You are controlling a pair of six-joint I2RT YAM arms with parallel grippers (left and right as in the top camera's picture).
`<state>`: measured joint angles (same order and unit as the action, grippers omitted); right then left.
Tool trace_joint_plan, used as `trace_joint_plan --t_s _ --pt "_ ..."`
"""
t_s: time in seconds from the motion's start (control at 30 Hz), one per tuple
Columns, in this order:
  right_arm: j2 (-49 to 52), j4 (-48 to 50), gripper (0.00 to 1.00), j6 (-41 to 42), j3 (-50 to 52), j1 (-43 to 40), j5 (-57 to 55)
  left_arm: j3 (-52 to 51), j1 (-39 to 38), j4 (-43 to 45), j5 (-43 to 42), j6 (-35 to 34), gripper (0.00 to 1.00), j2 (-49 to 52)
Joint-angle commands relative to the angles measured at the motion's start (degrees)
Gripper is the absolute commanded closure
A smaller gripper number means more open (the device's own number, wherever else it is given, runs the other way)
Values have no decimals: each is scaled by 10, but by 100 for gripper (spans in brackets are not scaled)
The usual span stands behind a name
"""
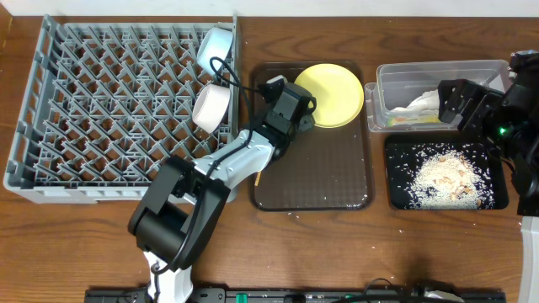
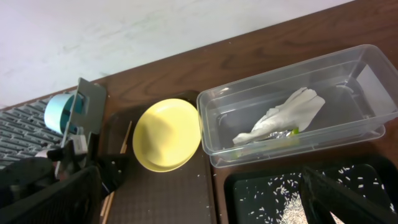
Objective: Sort waste into correct bins and load items into the dishwasher
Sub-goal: 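Grasp the edge of the yellow plate with the left gripper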
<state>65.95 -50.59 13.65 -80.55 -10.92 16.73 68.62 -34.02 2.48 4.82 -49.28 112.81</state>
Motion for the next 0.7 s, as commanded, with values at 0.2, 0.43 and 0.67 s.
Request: trace_joint_plan --t_s 0.2,0.43,0.67 --pt "0 0 1 7 -3 -6 2 10 -5 23 1 -42 42 42" --pt "0 0 1 7 -3 -6 2 10 -12 52 1 -42 43 56" --pt "0 0 1 7 -3 -6 2 10 -12 63 1 -43 48 78"
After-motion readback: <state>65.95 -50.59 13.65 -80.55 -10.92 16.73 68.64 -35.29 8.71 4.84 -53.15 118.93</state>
